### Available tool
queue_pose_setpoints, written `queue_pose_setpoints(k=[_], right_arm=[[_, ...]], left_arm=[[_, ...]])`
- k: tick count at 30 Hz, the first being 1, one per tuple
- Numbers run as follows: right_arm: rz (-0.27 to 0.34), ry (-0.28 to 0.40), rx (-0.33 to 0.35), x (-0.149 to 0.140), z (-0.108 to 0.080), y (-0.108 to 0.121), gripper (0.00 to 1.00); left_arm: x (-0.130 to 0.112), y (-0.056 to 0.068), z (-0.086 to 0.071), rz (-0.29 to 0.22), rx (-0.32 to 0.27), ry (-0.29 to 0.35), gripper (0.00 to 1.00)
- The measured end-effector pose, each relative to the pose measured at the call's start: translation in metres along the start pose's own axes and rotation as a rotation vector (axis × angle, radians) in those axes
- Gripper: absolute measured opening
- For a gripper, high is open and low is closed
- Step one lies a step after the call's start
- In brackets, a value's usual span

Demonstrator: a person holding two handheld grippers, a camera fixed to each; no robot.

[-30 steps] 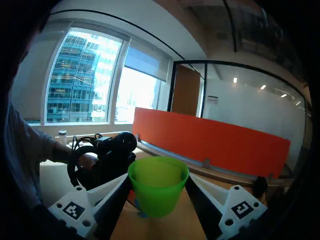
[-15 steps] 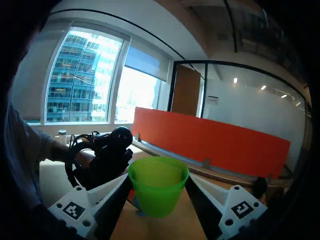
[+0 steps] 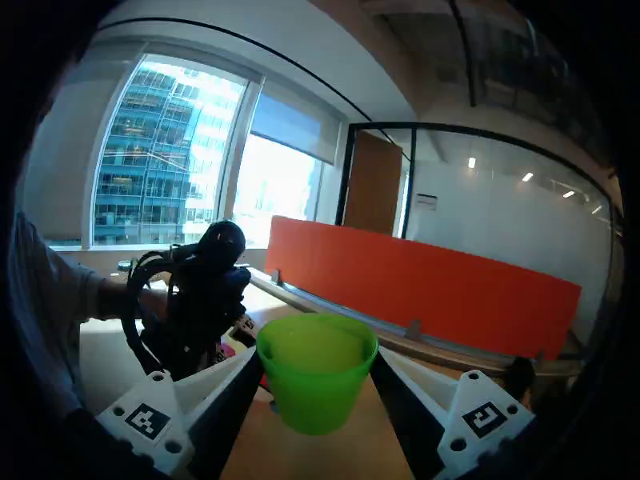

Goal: Pour water

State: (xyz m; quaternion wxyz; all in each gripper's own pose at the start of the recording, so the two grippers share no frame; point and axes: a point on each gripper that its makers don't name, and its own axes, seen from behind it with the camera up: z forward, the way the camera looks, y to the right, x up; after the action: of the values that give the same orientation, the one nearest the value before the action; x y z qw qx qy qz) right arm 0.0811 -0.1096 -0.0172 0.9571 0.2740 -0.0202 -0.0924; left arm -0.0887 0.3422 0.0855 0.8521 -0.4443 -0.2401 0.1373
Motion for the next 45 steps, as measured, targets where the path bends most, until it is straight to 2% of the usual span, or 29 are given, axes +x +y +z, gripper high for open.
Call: queue_pose_setpoints(k=[13,20,29,38,45], right_arm=[[0.007,-0.003,0.012,0.002,0.002,-0.004,0.91],[0.011,-0.003,0.016,0.003,0.005,-0.006,0.91],[0.017,0.001,0.023,0.005,0.009,-0.009,0.91],[0.026,0.003,0.030,0.004,0.010,-0.011,0.91],[0.034,0.007,0.046,0.002,0.014,-0.014,0.91]], left_arm=[[0.061,-0.032,-0.050,-0.034,0.060,0.182,0.84],[0.090,-0.042,-0.077,-0.028,0.082,0.272,0.84],[0.111,-0.041,-0.098,-0.016,0.091,0.339,0.84],[0.115,-0.043,-0.109,-0.003,0.113,0.357,0.84],[0.122,-0.047,-0.128,0.013,0.143,0.381,0.83]])
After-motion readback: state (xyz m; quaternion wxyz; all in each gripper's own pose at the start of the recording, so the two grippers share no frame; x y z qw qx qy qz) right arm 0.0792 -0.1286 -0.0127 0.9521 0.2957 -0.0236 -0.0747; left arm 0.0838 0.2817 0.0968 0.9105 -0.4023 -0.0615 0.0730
